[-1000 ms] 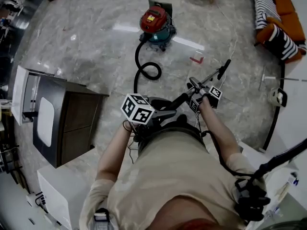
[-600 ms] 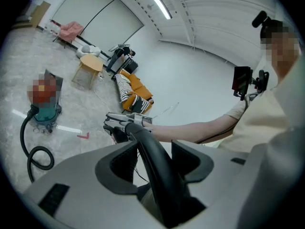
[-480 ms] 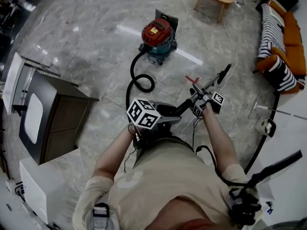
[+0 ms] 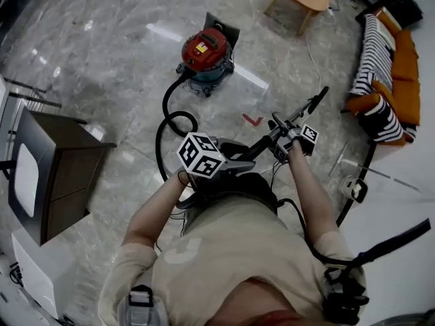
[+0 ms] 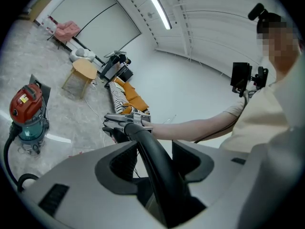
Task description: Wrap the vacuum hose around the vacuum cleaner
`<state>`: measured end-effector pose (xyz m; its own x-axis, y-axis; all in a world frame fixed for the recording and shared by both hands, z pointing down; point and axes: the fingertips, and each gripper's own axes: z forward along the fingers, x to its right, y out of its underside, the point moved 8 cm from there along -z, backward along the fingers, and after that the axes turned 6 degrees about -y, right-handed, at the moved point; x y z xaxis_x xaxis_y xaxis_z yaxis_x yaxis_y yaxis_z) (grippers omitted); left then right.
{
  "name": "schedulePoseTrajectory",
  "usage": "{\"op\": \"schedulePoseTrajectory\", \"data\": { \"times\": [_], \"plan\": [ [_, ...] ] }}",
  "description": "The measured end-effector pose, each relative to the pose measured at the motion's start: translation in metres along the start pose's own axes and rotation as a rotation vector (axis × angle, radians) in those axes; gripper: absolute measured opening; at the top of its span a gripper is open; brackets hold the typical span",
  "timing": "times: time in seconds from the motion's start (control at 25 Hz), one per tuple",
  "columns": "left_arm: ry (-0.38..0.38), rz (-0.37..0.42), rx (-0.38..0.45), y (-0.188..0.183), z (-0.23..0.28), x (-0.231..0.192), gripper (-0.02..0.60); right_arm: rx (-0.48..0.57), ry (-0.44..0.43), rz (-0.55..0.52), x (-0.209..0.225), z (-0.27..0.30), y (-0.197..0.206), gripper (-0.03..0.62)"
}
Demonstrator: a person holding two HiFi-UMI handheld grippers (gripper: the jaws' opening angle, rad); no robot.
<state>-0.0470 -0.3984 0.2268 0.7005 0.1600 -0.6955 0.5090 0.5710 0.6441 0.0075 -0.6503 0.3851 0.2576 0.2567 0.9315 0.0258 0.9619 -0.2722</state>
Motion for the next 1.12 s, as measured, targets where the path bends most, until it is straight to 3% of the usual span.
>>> {"op": "schedulePoseTrajectory", "data": {
  "times": [0.16, 0.4, 0.56, 0.84, 1.12],
  "plan": [
    [-0.051, 0.013, 0.009, -0.028, 0.012, -0.018, 0.218, -0.039, 0.014, 0.004, -0.013, 0.024, -0.028, 0.173],
    [-0.19, 0.065, 0.006, -0.076, 0.047, -0.052, 0.218, -0.128, -0.005, 0.056, -0.014, 0.078, -0.09, 0.173],
    [-0.239, -0.005, 0.044, -0.112, 0.09, -0.069, 0.218, -0.205, 0.025, 0.091, -0.017, 0.105, -0.144, 0.173],
    [-0.366, -0.141, 0.15, -0.174, 0.154, -0.085, 0.218, -0.437, 0.065, 0.118, -0.046, 0.164, -0.21, 0.173],
    [-0.532, -0.128, 0.235, -0.224, 0.168, -0.106, 0.218, -0.604, 0.104, 0.044, -0.089, 0.23, -0.241, 0.176]
  ]
}}
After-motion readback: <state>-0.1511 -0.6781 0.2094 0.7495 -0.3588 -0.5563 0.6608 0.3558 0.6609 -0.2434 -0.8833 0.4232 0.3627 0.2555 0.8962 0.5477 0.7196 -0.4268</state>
